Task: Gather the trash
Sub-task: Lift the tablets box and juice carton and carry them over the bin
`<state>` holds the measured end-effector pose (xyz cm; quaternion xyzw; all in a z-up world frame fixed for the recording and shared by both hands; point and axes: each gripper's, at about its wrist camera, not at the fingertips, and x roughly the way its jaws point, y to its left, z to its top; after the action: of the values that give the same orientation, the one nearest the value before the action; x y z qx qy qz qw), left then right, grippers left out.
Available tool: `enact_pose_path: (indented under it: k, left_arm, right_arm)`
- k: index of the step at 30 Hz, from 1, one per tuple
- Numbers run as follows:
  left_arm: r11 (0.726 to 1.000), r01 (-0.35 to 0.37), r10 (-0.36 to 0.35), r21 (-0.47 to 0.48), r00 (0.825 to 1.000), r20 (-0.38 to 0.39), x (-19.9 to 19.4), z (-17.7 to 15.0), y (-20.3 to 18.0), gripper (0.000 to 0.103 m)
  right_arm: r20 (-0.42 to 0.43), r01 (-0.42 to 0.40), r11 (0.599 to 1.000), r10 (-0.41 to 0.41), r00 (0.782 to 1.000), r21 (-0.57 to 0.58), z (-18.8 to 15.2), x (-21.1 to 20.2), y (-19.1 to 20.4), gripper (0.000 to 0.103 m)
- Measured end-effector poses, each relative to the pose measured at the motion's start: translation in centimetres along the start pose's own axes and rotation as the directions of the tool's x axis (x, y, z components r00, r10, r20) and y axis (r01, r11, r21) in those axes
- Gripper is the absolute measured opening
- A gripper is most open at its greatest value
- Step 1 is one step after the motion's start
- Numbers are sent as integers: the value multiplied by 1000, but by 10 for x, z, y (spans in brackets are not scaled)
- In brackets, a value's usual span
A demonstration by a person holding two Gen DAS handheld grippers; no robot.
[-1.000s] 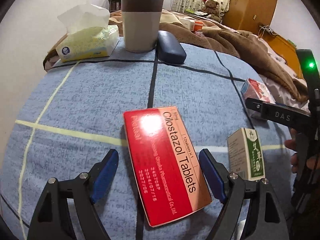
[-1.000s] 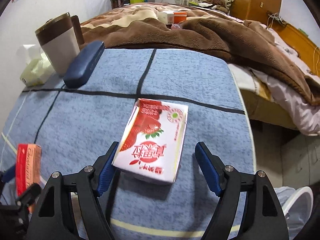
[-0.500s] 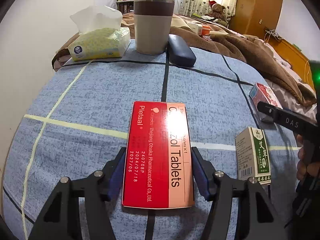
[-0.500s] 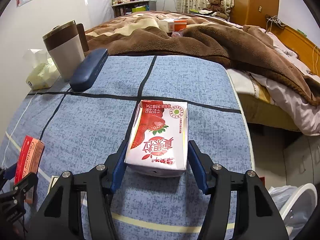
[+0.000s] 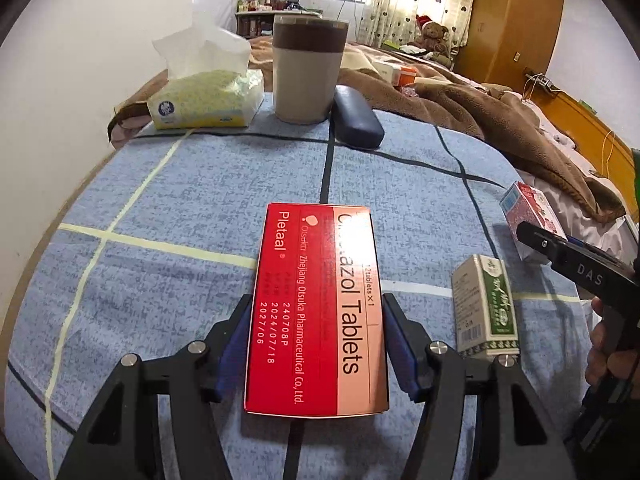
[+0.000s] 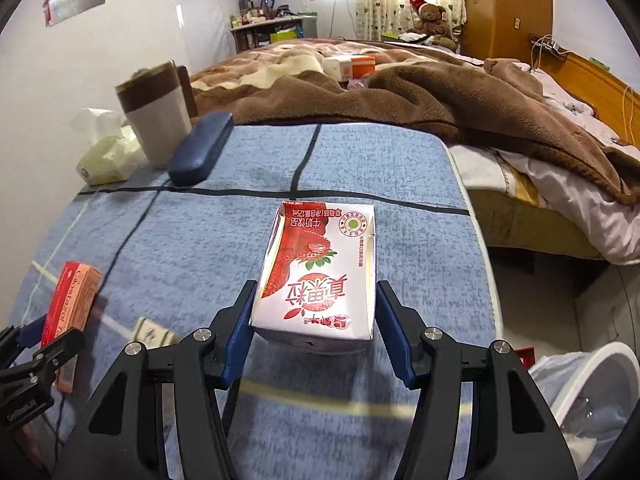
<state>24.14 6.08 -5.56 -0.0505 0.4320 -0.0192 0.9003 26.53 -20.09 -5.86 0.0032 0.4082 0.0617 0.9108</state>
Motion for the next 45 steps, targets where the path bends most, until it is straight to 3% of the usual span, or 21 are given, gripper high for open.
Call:
enact_pose_path:
  k: [18,34,45]
  left_arm:
    - [995,80,-87,58,989,120,-80,-18,-31,64]
    - [962,183,-219,205,960,174,-126,-37,-95,64]
    - [908,268,-331,322,931,156,-138,-52,-155,64]
  right_arm:
    - [110,-40,996,31,993,82,-35,-81,-21,59]
    - [227,78,985,-113,967,156,-77,-154,-61,59]
    - [249,150,960,-209,946,237,-104,-184,-92,59]
